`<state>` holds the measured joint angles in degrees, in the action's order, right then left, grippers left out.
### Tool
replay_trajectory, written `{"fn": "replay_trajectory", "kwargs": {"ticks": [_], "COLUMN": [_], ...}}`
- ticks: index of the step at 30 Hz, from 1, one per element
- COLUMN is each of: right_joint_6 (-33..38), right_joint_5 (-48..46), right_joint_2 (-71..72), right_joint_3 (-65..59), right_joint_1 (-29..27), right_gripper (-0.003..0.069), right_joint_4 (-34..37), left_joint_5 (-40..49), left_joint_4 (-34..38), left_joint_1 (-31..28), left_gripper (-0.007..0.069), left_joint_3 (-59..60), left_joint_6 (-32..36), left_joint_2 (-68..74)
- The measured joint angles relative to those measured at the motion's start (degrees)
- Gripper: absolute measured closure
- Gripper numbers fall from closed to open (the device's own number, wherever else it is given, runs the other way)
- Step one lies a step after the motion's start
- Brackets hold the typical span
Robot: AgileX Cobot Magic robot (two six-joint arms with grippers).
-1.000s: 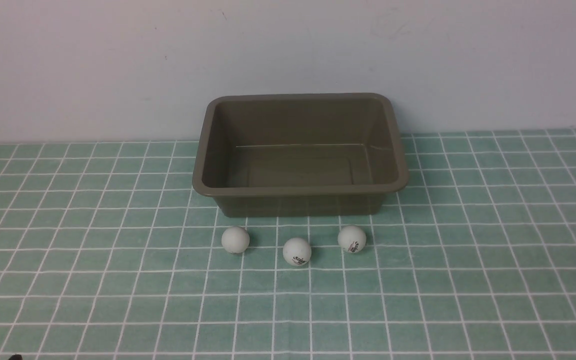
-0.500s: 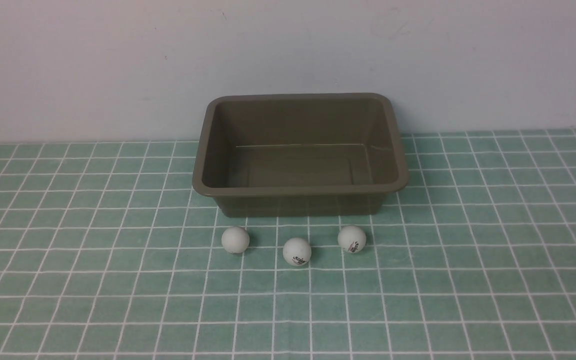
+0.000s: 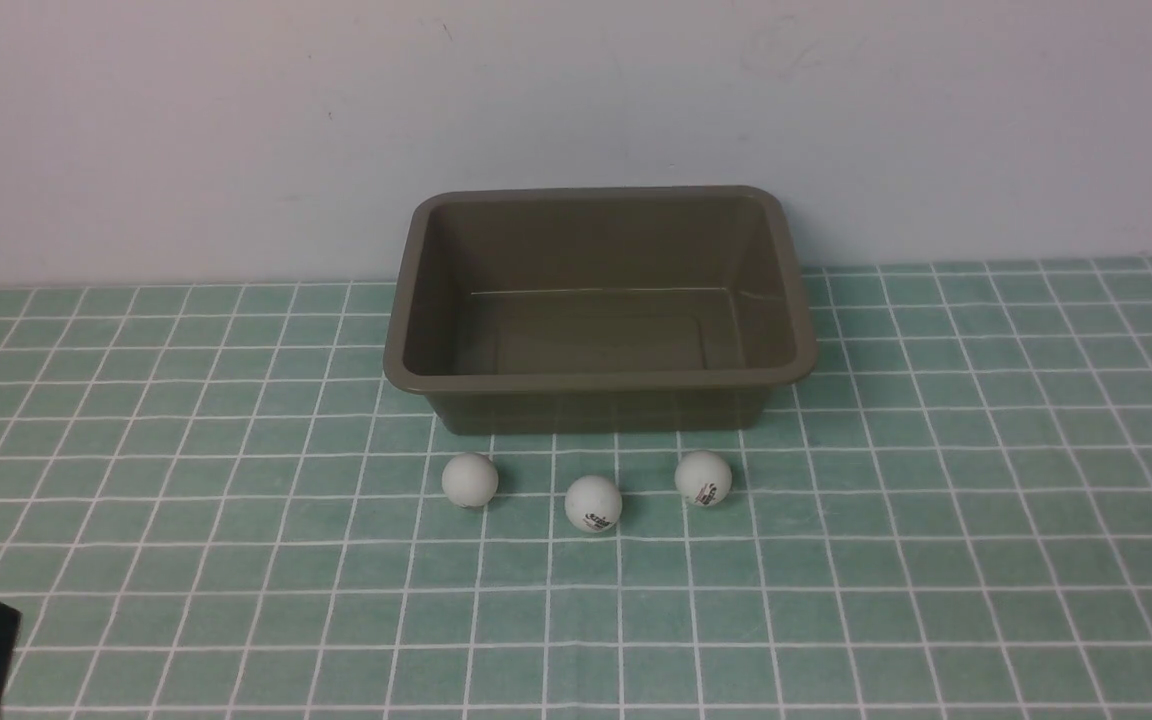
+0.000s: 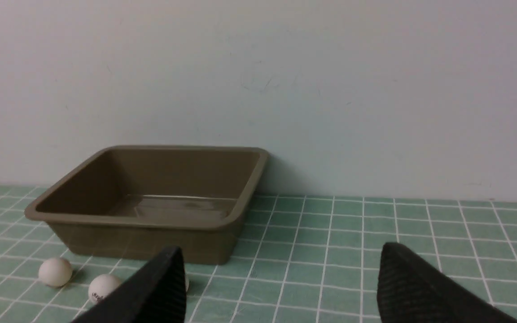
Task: Put the table tennis balls in the box on the green coffee tablecloth.
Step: 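Reach for and grasp a ping pong ball on the table beside the basket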
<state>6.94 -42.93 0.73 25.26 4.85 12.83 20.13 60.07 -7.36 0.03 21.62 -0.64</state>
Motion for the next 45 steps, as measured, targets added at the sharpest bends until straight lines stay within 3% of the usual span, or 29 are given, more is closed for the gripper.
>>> {"fn": "replay_trajectory", "kwargs": {"ticks": [3,7,14,26,28,32,39,42,45], "right_joint_6": [1.0,3.8,4.7,6.0,6.1,6.2,6.2,6.2,6.2], "right_joint_5": [-1.9,-5.0,-7.0,-7.3,-7.3,-7.4,-7.4,-7.4,-7.4], "right_joint_2": [0.0,0.0,0.0,0.0,0.0,0.0,0.0,0.0,0.0], "right_joint_3": [0.0,0.0,0.0,0.0,0.0,0.0,0.0,0.0,0.0], "right_joint_1": [0.0,0.0,0.0,0.0,0.0,0.0,0.0,0.0,0.0], "right_gripper": [0.0143,0.0143,0.0143,0.0143,0.0143,0.0143,0.0143,0.0143,0.0143], "right_joint_4": [1.4,2.5,4.2,4.4,4.4,4.4,4.4,4.4,4.4], "left_joint_5": [5.9,9.6,14.5,15.8,15.4,14.8,13.9,13.4,13.0], "left_joint_4": [1.2,2.0,-3.2,-4.8,-7.1,-17.4,-40.8,-41.6,-40.1], "left_joint_1": [0.0,0.0,0.0,0.0,0.0,0.0,0.0,0.0,0.6], "left_gripper": [0.0178,0.0178,0.0178,0.0178,0.0178,0.0178,0.0178,0.0178,0.0178], "left_joint_3": [-3.9,-9.1,-18.1,-34.2,-35.8,-37.0,-38.0,-40.4,-43.2], "left_joint_6": [9.6,15.7,26.4,42.7,41.5,31.9,8.1,7.1,10.5], "left_joint_2": [0.0,3.2,23.8,59.8,62.9,66.8,69.8,69.8,69.8]}}
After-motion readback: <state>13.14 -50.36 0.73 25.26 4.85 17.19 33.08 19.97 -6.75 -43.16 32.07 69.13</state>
